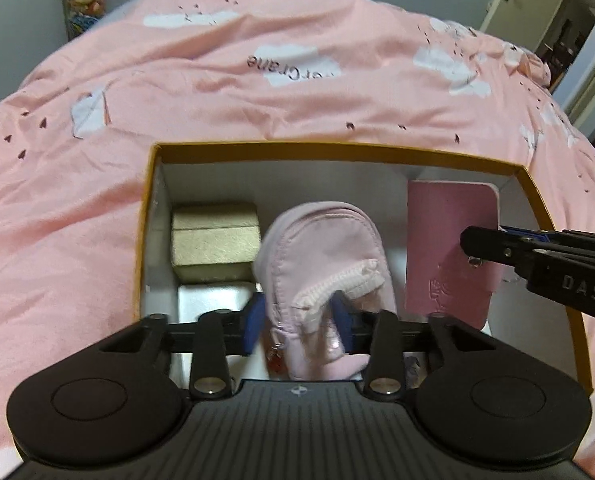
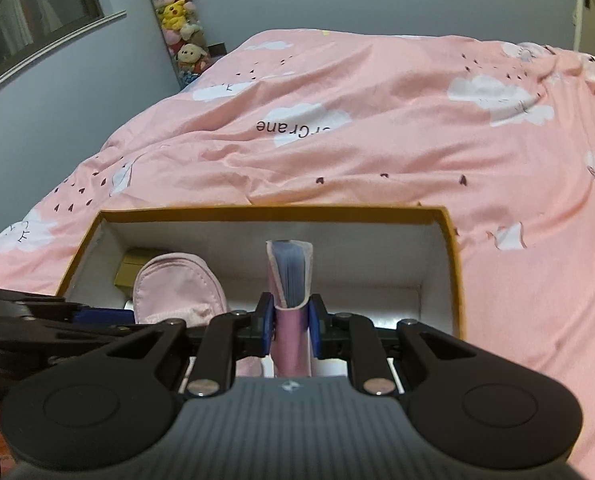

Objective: Organize objects
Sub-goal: 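Lower the pink pouch into the shoebox and open the left tool, then lower the pink card wallet into the shoebox beside the pouch, open right tool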

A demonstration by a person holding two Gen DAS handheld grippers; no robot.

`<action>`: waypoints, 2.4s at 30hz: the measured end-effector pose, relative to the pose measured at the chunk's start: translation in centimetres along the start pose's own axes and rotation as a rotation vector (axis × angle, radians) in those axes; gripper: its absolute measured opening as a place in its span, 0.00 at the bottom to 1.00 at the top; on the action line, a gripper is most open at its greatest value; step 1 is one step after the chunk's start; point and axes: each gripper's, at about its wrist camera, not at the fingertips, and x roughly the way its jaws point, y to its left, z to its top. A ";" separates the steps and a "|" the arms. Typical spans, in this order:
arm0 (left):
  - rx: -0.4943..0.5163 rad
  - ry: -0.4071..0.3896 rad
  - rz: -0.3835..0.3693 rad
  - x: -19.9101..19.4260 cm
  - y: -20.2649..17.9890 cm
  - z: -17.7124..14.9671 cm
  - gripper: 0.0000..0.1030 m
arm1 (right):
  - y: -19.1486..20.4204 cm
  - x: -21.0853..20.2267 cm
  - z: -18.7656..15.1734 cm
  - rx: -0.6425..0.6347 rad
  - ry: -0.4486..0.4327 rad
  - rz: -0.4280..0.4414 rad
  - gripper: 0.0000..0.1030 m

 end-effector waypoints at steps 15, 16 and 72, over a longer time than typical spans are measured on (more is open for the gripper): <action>-0.007 -0.052 0.069 -0.3 -1.3 0.7 0.32 | 2.3 2.6 -0.3 -0.055 0.081 0.049 0.18; -0.004 -0.071 0.062 -0.7 -1.5 0.7 0.32 | 2.3 2.5 -0.3 -0.059 0.075 0.035 0.18; 0.054 0.060 -0.061 0.7 -0.1 1.1 0.32 | 0.0 1.9 0.3 0.016 0.072 0.089 0.18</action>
